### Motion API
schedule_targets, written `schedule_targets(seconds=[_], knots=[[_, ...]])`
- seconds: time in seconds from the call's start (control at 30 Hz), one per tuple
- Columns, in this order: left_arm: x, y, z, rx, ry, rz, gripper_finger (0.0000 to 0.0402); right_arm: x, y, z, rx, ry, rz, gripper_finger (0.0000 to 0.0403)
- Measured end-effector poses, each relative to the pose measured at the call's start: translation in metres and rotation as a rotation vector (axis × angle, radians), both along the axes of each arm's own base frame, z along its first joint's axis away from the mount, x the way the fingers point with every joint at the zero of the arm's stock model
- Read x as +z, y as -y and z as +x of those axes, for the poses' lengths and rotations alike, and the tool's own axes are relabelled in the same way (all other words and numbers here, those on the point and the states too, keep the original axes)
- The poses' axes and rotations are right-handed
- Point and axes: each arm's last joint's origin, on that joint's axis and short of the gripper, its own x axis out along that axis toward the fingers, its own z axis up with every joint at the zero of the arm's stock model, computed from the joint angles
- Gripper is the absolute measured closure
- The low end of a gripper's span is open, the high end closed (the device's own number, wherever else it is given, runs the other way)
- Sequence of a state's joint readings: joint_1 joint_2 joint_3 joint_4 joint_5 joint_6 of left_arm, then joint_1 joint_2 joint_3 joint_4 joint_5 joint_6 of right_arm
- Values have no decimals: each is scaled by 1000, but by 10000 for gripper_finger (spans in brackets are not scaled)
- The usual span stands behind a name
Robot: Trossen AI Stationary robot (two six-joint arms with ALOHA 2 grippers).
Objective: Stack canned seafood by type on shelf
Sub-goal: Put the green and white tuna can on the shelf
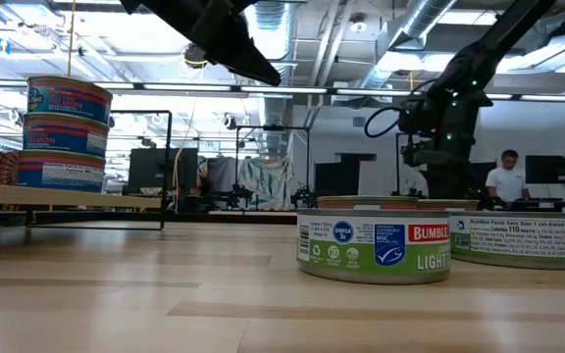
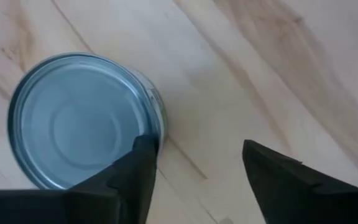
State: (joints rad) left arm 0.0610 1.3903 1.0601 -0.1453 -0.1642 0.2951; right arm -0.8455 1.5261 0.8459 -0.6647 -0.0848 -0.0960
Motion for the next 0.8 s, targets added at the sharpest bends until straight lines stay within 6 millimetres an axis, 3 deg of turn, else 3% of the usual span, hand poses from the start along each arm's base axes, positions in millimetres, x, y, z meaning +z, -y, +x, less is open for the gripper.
schedule_targets(seconds=[0.27,0.63,0.8], knots=[[-3,0,-1,-17,-37,31,113,0,3,-7,-23,-13,24,222],[-4,0,-2,-15,-56,31,113,0,5,-9,-30,-11,21,377],[-4,0,-2,-20,-56,28,113,0,10,-17,-61,-7,30,383]])
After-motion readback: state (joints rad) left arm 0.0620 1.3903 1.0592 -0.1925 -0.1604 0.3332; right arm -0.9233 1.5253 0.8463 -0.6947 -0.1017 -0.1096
